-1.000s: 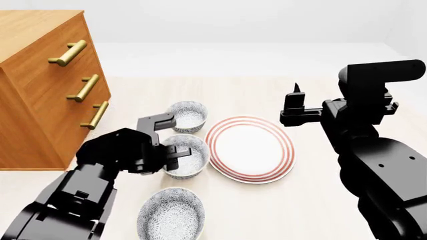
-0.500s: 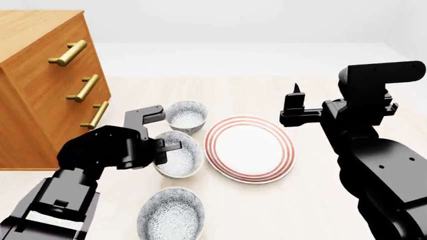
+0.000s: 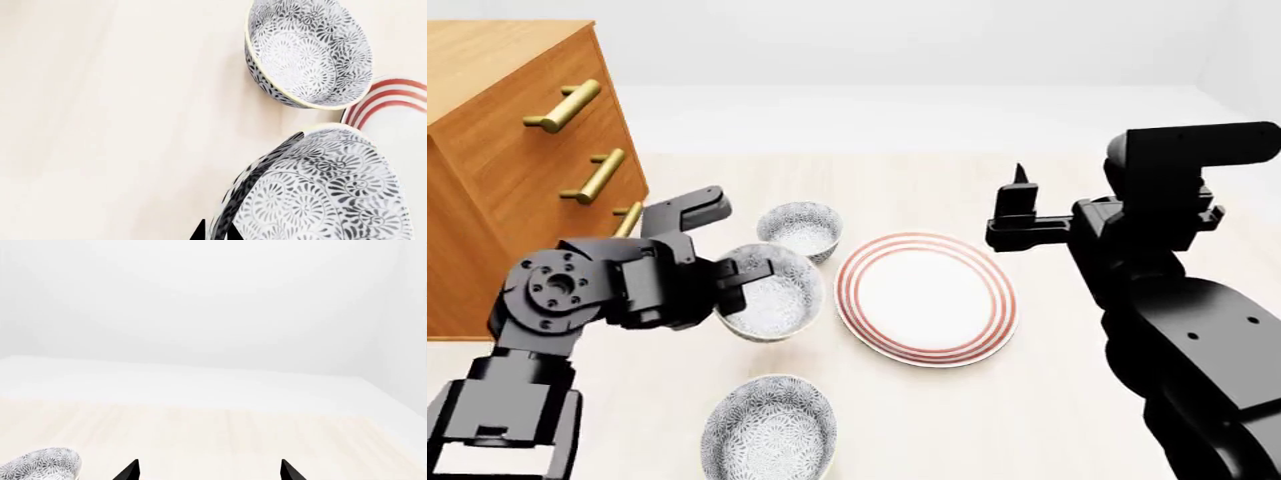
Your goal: Stack the bowl in the middle on the bowl at the back.
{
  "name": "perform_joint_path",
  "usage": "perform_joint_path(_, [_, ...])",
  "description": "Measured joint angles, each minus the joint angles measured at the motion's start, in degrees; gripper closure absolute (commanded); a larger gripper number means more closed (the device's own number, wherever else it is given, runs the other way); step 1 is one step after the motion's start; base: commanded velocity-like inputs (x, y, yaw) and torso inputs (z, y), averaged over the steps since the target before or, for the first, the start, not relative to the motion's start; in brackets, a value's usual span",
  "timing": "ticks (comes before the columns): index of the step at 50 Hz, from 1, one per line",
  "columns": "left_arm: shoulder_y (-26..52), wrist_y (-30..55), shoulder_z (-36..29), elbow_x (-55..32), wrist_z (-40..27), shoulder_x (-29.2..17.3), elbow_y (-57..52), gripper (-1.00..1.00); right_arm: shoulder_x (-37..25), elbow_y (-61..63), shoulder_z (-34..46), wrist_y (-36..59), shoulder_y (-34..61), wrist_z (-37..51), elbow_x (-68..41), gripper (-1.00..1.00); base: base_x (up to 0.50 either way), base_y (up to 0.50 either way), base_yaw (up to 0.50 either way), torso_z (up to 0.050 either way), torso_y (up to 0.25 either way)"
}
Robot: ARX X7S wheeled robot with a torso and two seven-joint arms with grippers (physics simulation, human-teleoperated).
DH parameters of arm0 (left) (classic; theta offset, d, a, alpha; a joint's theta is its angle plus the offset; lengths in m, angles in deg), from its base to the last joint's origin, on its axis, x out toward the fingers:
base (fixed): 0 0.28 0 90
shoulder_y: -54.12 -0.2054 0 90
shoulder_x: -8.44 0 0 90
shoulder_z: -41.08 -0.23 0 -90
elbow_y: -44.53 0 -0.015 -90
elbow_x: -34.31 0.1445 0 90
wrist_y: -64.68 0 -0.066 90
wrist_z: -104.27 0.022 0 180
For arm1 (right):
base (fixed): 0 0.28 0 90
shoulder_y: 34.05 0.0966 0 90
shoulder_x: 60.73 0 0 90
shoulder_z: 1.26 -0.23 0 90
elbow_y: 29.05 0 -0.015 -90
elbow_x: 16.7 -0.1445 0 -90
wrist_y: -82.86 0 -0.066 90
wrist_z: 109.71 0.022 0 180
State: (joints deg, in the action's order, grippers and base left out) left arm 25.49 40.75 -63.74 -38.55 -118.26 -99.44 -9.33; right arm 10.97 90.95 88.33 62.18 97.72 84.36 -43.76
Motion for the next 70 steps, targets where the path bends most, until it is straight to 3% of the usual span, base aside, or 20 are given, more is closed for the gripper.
perform_joint_path(7, [-1.7, 4.7, 6.3, -10.3, -10.9, -0.9, -6.2, 1.00, 0.0, 0.3, -0.2, 0.1, 0.0, 0.2, -0.3, -1.00, 0.00, 0.00, 0.00, 0.000, 0.000])
perform_joint_path(14, [-3.9, 7.4, 11.1, -26.1, -25.9, -1.9, -13.0, 1.00, 0.1, 0.8, -0.4, 0.3, 0.2, 0.5, -0.6, -1.00, 0.00, 0.00, 0.00, 0.000, 0.000])
perform_joint_path(20, [-6.3, 5.3, 10.6, -40.1, -35.5, -5.0, -20.1, 1.00, 0.3, 1.1, -0.4, 0.3, 0.5, 0.7, -0.8, -1.00, 0.00, 0.00, 0.00, 0.000, 0.000])
perform_joint_path(26, [-8.3, 1.3, 8.2, -50.6, -40.5, -9.4, -27.4, 1.00, 0.5, 1.8, -0.5, 0.6, 0.8, 1.0, -1.2, -1.00, 0.00, 0.00, 0.00, 0.000, 0.000])
perform_joint_path(45, [-16.2, -8.3, 1.9, -67.2, -44.8, -19.7, -44.9, 1.00, 1.0, 5.1, -1.1, 3.0, 1.4, 2.4, -2.8, -1.00, 0.00, 0.00, 0.00, 0.000, 0.001])
perform_joint_path(70, [-19.6, -13.2, -2.3, -72.0, -42.7, -24.2, -52.8, 1.00, 0.8, 6.6, -1.7, 3.9, 0.9, 3.3, -3.9, -1.00, 0.00, 0.00, 0.00, 0.000, 0.000])
